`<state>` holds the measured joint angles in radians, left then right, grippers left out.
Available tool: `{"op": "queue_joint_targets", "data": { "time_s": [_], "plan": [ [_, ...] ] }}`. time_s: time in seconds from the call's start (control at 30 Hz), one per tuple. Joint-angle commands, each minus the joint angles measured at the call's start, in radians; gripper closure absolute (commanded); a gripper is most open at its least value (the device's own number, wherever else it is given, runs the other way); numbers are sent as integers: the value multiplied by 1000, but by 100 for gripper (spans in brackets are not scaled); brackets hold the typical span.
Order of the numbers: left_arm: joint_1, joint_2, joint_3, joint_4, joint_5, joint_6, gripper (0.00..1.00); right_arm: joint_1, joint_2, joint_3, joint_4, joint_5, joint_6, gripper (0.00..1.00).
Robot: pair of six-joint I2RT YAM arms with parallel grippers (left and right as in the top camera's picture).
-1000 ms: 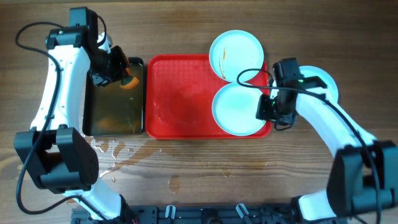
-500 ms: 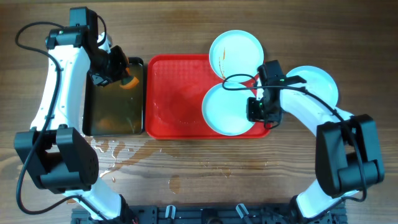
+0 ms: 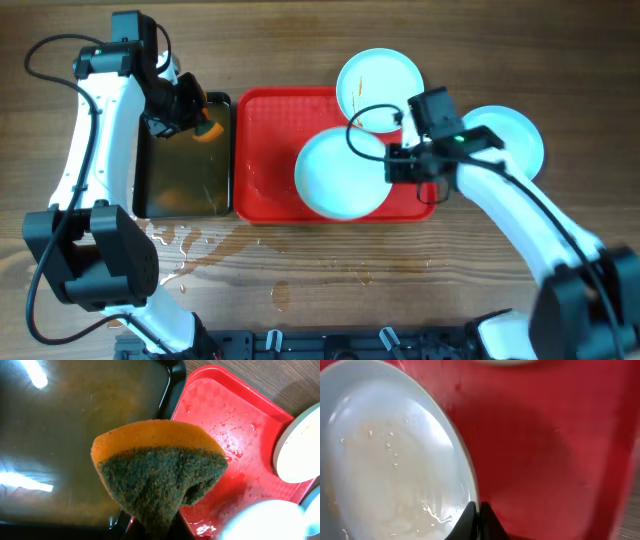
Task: Clean dirty plates on tray and stack at the side
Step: 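Carry the plate right and stack it on the first plate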
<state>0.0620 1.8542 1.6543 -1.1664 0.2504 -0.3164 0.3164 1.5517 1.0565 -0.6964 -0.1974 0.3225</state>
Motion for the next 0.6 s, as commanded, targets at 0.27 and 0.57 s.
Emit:
{"op": "queue_joint_targets", "data": {
  "time_s": [0.27,0.57],
  "plan": [
    [1,1,-1,5,-9,-6,96,414,-111,8,37,1038,175,96],
    [1,1,-1,3,-9,-6,96,587,-102,8,109,1307,126,96]
  ]
}}
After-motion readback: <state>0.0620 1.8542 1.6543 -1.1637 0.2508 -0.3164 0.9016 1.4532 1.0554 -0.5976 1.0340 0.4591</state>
